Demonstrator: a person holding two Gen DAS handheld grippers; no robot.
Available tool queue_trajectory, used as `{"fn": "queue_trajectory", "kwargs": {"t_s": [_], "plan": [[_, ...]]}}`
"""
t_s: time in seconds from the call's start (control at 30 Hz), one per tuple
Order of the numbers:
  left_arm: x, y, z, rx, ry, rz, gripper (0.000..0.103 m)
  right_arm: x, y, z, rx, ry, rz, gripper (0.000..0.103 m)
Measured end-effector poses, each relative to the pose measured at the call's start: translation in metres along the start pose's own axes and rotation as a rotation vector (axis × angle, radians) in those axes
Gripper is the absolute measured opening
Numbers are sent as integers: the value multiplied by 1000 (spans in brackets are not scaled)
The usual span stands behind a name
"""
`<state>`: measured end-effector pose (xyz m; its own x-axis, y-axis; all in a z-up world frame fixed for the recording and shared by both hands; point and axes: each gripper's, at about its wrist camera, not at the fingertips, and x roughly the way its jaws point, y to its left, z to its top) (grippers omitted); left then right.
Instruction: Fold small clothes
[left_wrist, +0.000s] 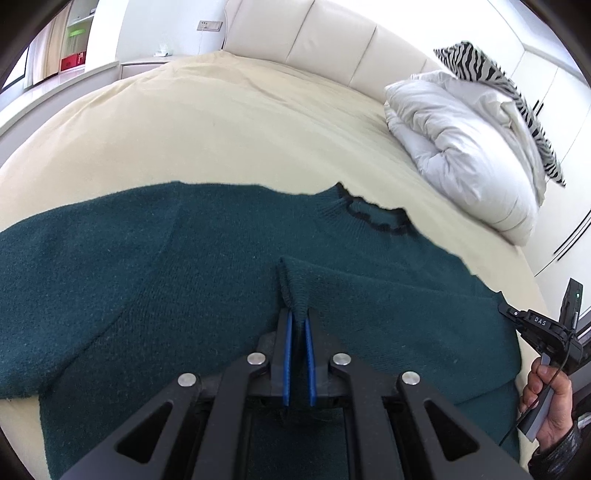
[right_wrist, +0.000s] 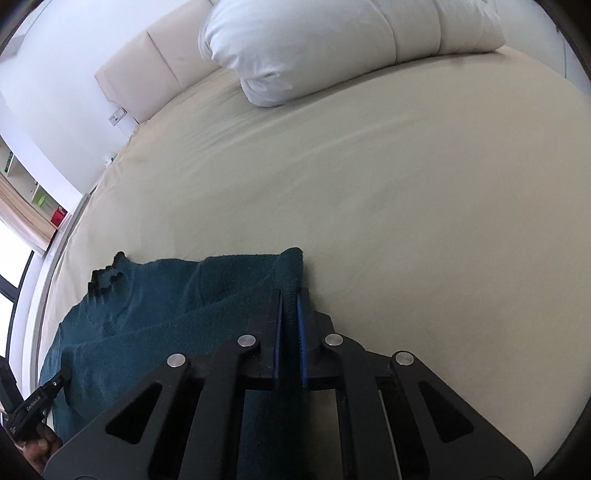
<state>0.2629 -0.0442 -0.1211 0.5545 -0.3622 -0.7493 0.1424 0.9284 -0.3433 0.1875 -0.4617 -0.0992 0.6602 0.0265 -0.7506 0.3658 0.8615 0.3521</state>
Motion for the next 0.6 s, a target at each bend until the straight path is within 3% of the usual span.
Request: {"fn": "queue_trajectory", "kwargs": {"t_s": [0.07, 0.2, 0.37, 0.47, 0.6], "plan": [[4, 1, -3, 9, -1, 3, 8, 20, -8, -4, 8, 48, -24, 5], [0, 4, -2, -4, -5, -18, 8, 25, -10, -1, -11, 40, -2, 6], [1, 10, -2, -31, 0, -36, 12, -9, -4, 2, 14, 10, -24, 12], [3, 8, -3, -17, -9, -30, 13, -38, 8, -21, -47, -26, 10, 12], [4, 9, -2, -21, -13, -39, 15, -16, 18, -50, -126, 55, -55, 20]]}}
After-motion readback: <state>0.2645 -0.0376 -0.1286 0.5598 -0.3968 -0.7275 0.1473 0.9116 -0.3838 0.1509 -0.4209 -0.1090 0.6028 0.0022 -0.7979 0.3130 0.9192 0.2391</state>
